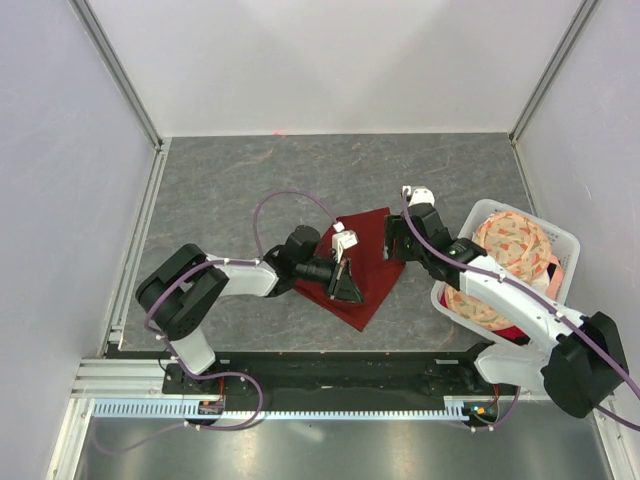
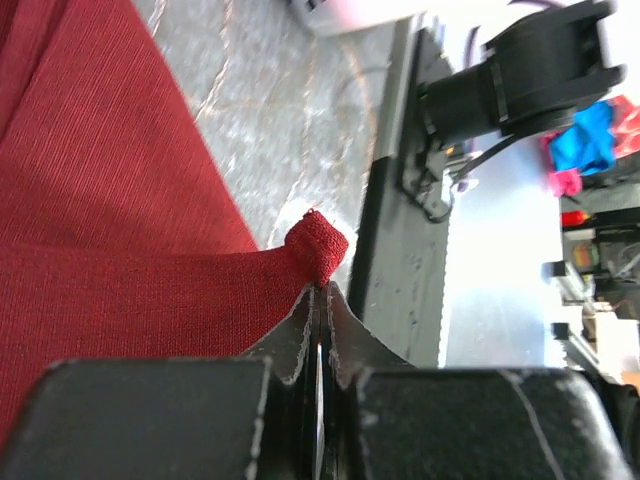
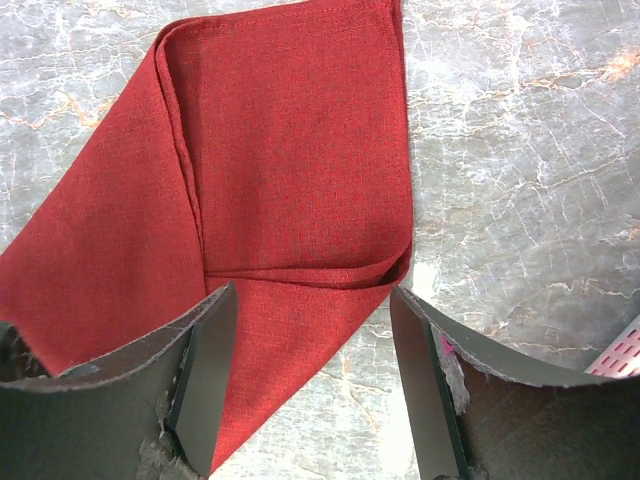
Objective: Fold the napkin, place the utensils inside, and roll it up
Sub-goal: Fold the napkin
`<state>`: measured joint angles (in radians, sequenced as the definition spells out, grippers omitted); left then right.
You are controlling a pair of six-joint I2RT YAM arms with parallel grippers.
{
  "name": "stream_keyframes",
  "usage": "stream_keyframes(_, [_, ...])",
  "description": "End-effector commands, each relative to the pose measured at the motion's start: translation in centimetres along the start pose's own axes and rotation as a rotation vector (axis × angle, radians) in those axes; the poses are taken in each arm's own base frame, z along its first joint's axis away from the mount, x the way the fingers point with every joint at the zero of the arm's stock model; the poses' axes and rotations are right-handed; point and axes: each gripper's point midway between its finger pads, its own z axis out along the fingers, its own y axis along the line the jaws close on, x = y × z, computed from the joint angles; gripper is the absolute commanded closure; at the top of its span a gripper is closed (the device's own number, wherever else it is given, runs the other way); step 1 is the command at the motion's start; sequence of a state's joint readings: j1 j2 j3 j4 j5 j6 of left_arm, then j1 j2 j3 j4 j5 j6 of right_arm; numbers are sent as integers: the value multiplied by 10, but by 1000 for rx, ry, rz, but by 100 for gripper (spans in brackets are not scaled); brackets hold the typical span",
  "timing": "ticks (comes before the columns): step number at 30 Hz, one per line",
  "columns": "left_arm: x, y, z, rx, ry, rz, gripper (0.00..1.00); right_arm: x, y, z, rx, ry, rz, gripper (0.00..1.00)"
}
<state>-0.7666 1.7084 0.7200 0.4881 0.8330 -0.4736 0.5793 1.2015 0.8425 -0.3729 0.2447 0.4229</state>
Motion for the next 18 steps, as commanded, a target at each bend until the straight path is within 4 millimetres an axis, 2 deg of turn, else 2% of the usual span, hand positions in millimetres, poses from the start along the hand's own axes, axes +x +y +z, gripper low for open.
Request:
stream_keyframes(1, [16,15,0,-78,50,64,98,-5,2,-6,-21,-36,31,29])
stream_keyframes(5, [28,23,1,-120,92,77,98,-2,2,-7,-32,-34,34,29])
stream_keyframes(10, [38,22,5,-119,128,76,98,1,3,-6,-36,-26,36,29])
stream_keyframes(18, [44,20,7,-116,166,68,98,6,6,-3,-49,-3,34,29])
